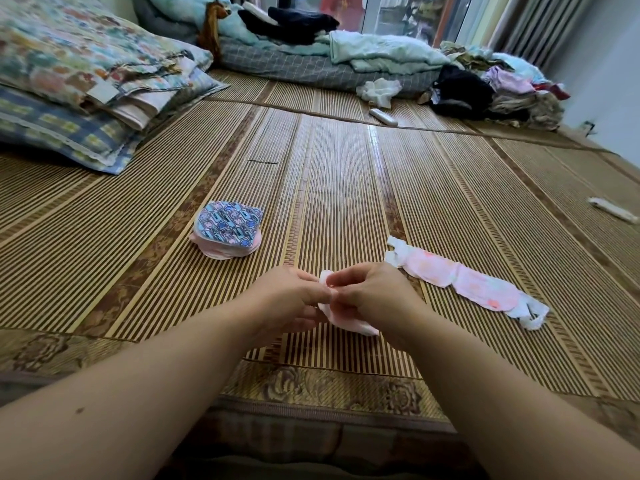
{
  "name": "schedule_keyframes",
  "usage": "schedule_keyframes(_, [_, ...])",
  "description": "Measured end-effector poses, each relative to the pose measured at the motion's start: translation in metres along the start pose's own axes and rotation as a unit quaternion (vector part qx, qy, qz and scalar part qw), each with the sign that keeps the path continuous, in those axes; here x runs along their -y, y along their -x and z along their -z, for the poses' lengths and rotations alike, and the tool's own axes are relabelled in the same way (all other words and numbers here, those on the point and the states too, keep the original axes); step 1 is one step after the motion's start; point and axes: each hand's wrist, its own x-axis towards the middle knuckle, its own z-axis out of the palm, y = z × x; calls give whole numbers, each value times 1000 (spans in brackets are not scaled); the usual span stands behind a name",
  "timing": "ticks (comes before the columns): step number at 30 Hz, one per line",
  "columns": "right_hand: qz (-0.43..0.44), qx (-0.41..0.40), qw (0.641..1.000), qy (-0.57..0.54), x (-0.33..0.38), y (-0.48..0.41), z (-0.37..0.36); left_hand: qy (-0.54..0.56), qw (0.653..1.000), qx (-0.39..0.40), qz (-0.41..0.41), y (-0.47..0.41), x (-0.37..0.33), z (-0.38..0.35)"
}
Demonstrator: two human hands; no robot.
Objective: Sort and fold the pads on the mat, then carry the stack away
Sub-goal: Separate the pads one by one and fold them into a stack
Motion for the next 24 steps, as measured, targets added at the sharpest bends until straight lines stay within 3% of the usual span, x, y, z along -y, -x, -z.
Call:
schedule_keyframes(2, [-25,15,999,-39,-1,-1,0,-19,1000,1,0,-2,4,-2])
schedule_keyframes(7, [-56,41,994,-89,-2,-5,6,-173,979,-97,-50,-11,13,-10])
schedule_keyframes(13, [31,-106,992,-61,-7,-12,24,-47,979,-164,-112,-20,-10,11])
schedule_keyframes(18, [37,-124,990,-55,-11,-17,39,36,920,-366,-133,-32,-26,92])
schedule_keyframes(22, [35,-121,991,-38,-14,-23,47,27,896,-437,-79,-49,-14,140])
schedule_keyframes(24, [39,-121,991,-28,-15,-26,51,-27,887,-457,-60,-54,-7,150])
